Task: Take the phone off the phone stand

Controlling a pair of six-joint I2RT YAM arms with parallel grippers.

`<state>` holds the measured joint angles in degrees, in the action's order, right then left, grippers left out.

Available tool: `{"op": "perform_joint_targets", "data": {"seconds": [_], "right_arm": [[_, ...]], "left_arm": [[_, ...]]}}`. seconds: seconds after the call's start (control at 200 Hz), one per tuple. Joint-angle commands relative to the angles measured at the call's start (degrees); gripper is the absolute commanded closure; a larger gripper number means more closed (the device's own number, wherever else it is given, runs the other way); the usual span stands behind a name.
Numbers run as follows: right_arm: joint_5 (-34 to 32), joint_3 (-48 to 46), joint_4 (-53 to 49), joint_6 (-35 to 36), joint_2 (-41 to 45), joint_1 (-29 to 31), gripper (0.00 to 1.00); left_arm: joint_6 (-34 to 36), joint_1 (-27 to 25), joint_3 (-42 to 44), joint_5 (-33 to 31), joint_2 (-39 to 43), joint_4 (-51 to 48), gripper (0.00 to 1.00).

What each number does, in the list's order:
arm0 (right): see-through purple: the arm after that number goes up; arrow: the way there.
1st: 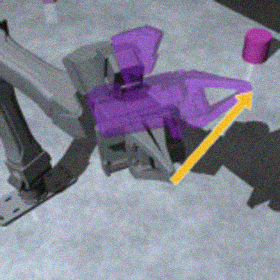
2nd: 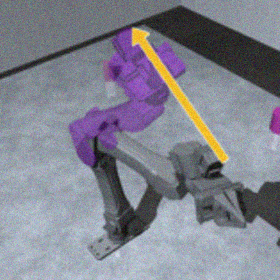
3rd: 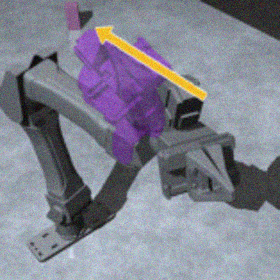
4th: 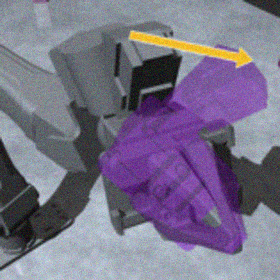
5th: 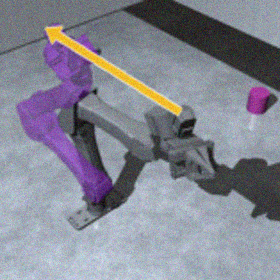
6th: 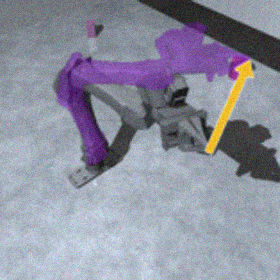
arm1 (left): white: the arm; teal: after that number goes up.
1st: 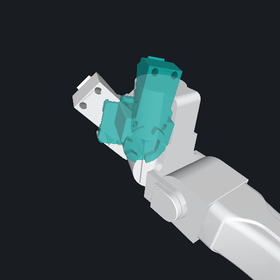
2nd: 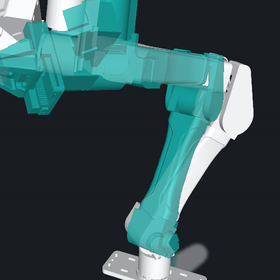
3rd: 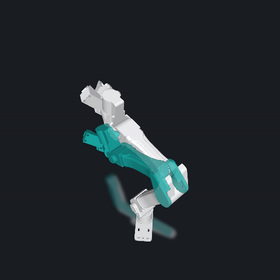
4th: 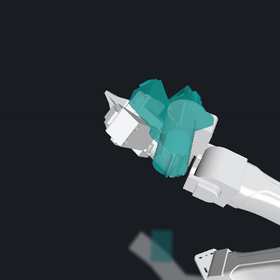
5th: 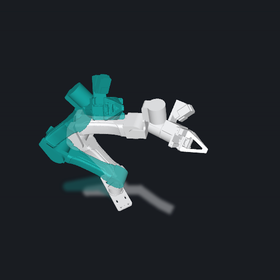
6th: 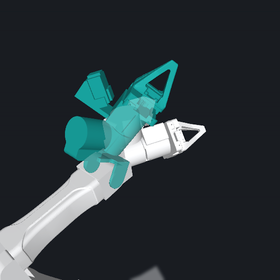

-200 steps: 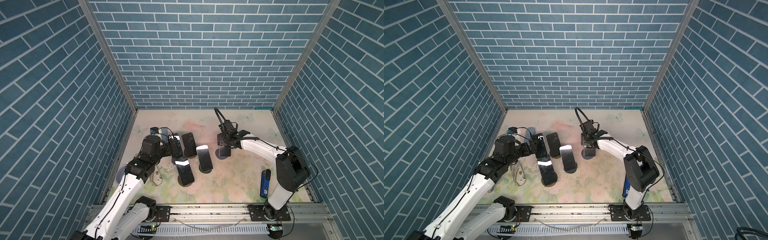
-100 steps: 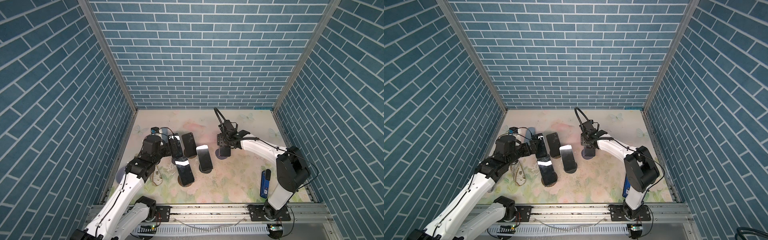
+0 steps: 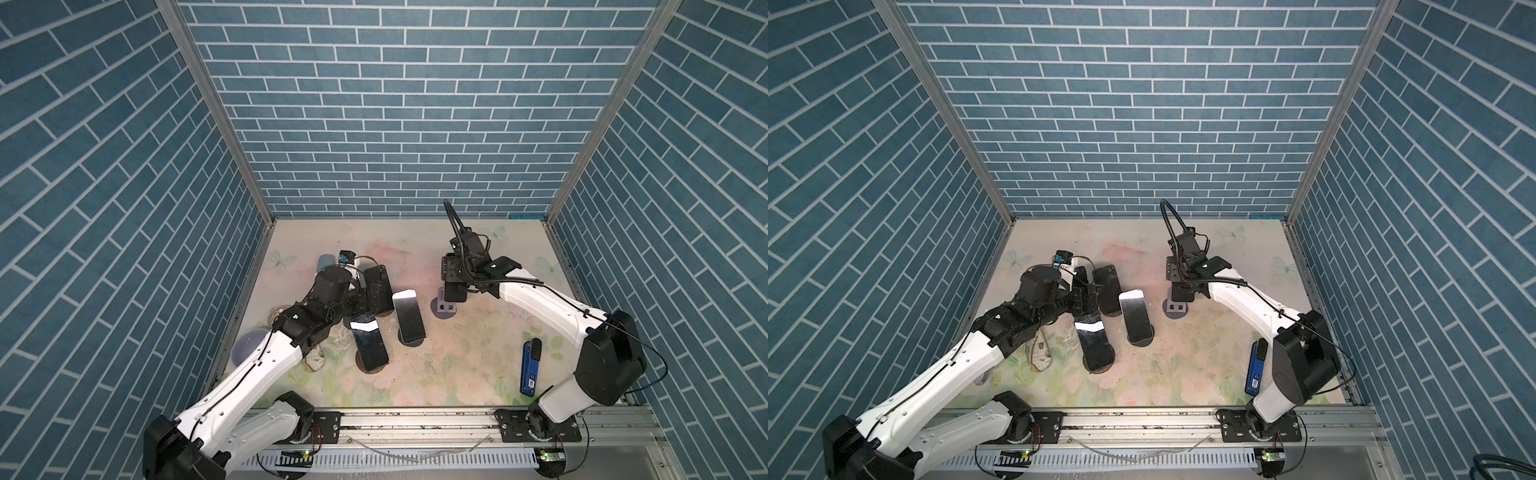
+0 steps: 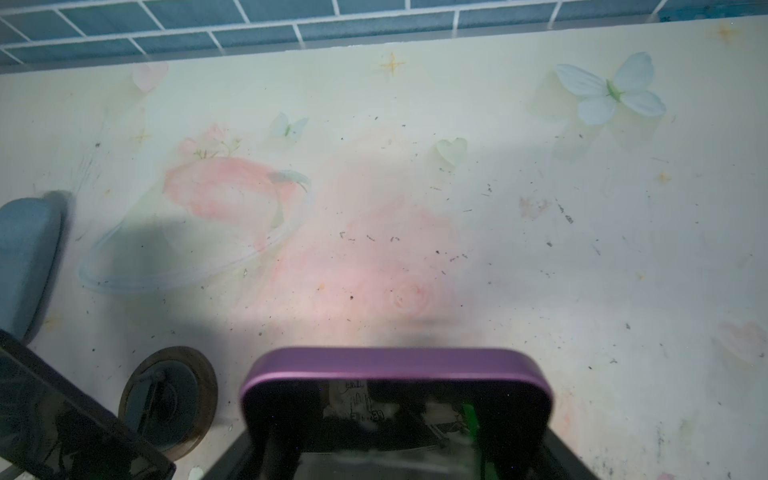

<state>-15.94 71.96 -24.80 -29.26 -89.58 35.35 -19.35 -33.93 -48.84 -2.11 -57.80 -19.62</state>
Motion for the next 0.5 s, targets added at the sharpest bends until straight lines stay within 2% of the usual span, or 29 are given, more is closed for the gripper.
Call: {"op": "perform_joint_targets", "data": {"seconds": [0.0, 0.28, 0.495], "right_arm": [[-1.9, -0.2, 0.0, 1.2, 3.6, -3.5, 0.65], [-0.9, -7.8, 0.6, 2.6, 5.1, -12.4, 0.65], [1.5, -12.4, 4.2, 4.5, 2.0, -14.7, 0.61]], "left_arm": [[3.0, -3.0, -1.4, -0.8, -1.5, 5.5, 0.00], [4.2, -7.4, -5.4, 0.3, -9.0, 8.1, 0.00], [4.9, -9.0, -7.5, 0.4, -13.1, 9.7, 0.00]]}}
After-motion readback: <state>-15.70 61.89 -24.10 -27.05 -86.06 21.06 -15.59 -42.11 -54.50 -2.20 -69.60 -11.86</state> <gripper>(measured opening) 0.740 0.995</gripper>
